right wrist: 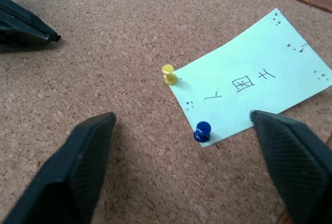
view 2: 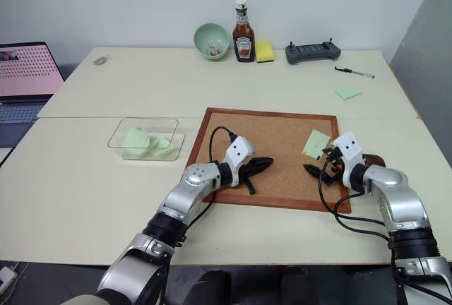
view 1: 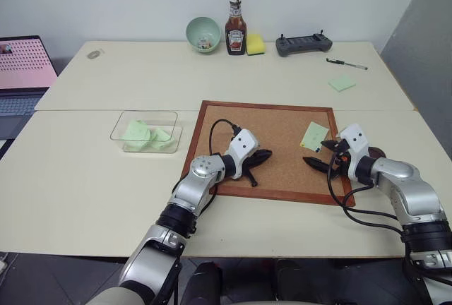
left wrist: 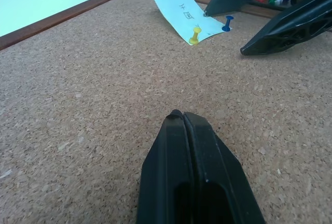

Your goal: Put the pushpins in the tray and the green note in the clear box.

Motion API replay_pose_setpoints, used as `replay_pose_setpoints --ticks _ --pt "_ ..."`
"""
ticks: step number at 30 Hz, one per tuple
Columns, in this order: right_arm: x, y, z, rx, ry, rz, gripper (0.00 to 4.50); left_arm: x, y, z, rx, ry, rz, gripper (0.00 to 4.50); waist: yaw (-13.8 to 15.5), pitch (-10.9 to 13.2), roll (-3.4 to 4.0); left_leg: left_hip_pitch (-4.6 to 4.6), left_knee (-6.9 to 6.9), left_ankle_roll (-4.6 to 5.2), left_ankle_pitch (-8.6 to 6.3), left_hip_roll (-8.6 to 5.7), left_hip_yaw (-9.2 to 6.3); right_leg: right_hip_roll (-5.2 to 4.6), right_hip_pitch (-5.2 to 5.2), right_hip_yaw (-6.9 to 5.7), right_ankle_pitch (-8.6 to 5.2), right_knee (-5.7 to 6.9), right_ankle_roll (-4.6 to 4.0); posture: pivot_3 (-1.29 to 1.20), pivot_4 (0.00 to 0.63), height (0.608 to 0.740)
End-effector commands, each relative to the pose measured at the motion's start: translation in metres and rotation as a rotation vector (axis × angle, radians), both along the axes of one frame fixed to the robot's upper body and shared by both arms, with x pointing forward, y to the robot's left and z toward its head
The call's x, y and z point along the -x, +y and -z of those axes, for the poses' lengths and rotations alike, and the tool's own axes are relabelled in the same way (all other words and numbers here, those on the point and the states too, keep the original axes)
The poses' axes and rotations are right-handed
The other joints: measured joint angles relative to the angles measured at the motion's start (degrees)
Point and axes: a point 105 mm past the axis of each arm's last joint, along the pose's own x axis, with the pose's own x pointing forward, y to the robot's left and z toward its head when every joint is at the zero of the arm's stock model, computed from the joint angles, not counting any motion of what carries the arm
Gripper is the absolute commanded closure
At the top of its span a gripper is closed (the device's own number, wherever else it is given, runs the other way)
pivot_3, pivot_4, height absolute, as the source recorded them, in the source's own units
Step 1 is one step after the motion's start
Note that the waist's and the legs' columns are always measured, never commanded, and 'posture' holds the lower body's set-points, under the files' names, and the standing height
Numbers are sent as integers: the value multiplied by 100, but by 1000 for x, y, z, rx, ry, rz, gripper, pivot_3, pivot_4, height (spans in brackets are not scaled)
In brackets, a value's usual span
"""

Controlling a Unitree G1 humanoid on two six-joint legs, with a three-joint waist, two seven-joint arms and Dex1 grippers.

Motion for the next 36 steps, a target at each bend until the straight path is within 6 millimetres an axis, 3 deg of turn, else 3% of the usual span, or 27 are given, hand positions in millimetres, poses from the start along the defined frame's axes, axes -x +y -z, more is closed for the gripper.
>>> replay_pose_setpoints --ticks 1,17,30,36 --pt "-4 -4 -18 8 -67 -4 1331 3 5 19 -46 52 -22 4500 -1 0 0 0 0 0 0 0 0 0 0 0 0 0 0 0 150 740" --pt "-4 -10 -29 13 -101 -11 4459 4 6 20 -57 47 -19 4500 -6 0 0 0 -1 0 0 0 0 0 -1 0 0 -1 0 0 150 740" --pt "3 -3 -33 23 -128 -68 4459 5 6 22 -59 49 -19 4500 -6 0 0 0 -2 0 0 0 0 0 -1 0 0 -1 0 0 150 740" --pt "1 -6 -28 92 -138 -61 3370 5 5 22 -58 50 -19 4500 -5 0 0 0 -2 0 0 0 0 0 -1 0 0 -1 0 0 150 740"
